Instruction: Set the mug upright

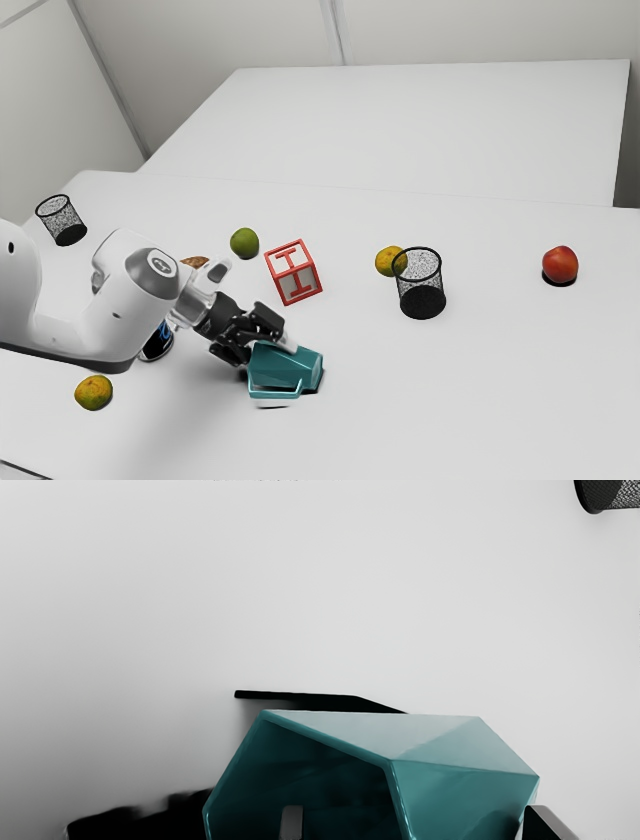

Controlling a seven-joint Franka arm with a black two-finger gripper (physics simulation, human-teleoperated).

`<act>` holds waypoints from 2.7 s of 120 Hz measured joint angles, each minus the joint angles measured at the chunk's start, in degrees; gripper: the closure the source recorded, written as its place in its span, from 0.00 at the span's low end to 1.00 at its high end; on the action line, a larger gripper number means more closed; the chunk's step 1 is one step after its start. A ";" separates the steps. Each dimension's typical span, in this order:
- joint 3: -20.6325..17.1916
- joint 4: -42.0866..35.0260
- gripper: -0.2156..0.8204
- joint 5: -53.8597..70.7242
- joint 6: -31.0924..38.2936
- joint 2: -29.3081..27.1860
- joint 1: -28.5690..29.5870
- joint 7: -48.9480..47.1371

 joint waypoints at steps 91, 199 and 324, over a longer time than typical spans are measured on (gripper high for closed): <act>-3.52 5.79 0.93 2.21 1.30 -1.58 -1.38 7.84; -5.20 10.33 0.95 56.59 4.64 -0.89 -0.71 -4.33; -6.15 10.68 0.45 68.18 3.39 0.95 -2.58 -15.68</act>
